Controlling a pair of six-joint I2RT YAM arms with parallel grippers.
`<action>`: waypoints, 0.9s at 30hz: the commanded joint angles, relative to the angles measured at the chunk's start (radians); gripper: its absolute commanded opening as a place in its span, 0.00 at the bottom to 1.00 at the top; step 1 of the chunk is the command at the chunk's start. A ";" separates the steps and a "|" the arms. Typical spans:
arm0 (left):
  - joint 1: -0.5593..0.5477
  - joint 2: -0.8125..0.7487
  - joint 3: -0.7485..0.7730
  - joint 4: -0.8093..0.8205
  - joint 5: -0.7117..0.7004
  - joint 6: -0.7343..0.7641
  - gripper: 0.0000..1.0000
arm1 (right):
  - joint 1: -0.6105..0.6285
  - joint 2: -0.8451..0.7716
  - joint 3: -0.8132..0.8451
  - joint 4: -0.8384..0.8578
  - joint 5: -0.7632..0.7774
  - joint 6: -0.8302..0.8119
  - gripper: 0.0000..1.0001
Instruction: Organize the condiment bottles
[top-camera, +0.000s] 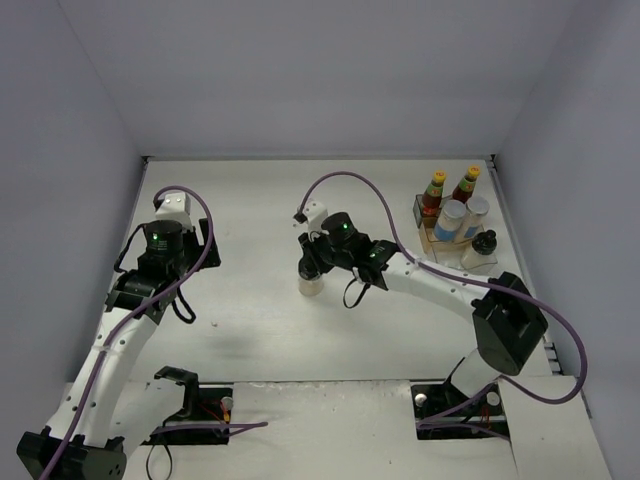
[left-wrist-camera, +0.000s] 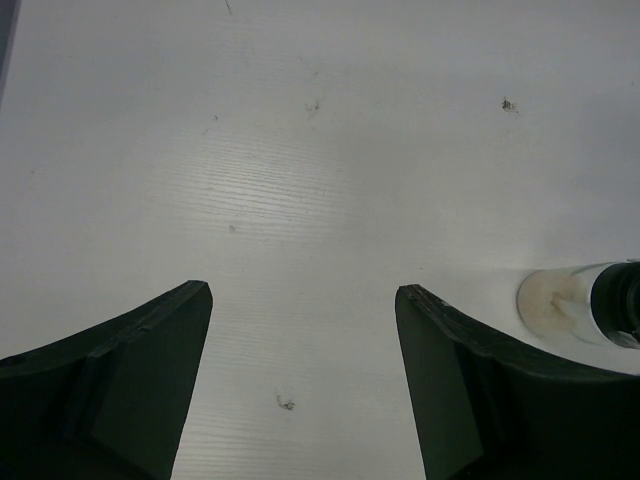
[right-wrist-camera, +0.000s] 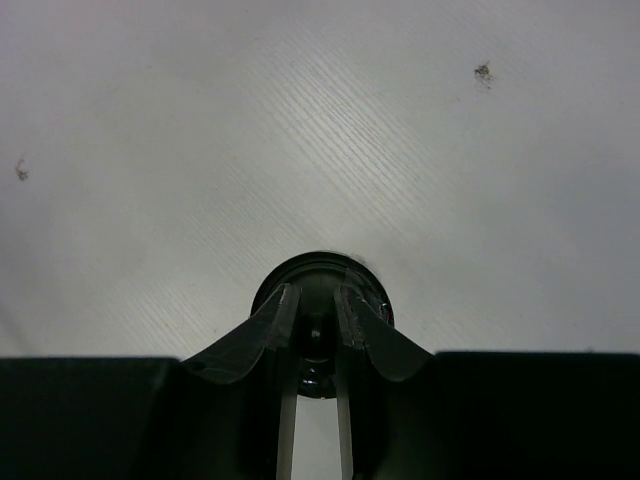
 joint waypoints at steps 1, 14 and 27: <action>0.006 -0.003 0.018 0.071 0.006 -0.004 0.74 | -0.004 -0.086 -0.013 0.052 0.134 -0.006 0.01; 0.007 -0.003 0.018 0.073 0.012 -0.004 0.74 | -0.249 -0.307 -0.078 -0.066 0.329 0.011 0.00; 0.004 -0.001 0.018 0.073 0.021 -0.008 0.74 | -0.490 -0.437 -0.073 -0.215 0.499 0.132 0.00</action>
